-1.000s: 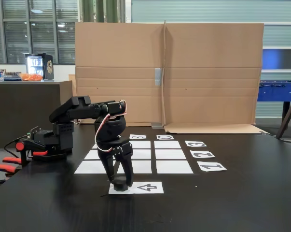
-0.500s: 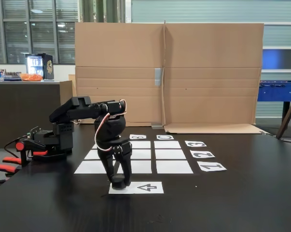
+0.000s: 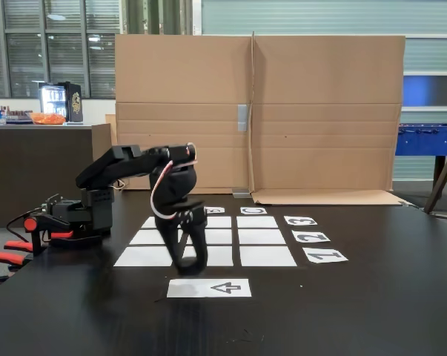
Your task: Pick up a new token and place it in the grid on square A2.
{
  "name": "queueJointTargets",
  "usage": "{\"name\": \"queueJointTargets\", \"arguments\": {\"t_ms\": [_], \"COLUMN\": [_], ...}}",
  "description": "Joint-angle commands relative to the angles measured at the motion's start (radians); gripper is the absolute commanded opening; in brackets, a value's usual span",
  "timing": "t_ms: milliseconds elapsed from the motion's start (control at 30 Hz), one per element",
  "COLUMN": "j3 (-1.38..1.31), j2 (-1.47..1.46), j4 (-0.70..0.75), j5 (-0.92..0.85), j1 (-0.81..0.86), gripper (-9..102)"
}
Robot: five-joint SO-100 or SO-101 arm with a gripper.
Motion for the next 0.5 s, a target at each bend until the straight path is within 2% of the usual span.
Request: {"name": "queueJointTargets", "arguments": {"t_ms": [0, 467], "j3": [0.009, 0.308], "j2": [0.109, 0.456], "j4": [0.006, 0.006], "j5": [0.017, 0.058], "j1": [-0.031, -0.253], "gripper": [13, 13]}}
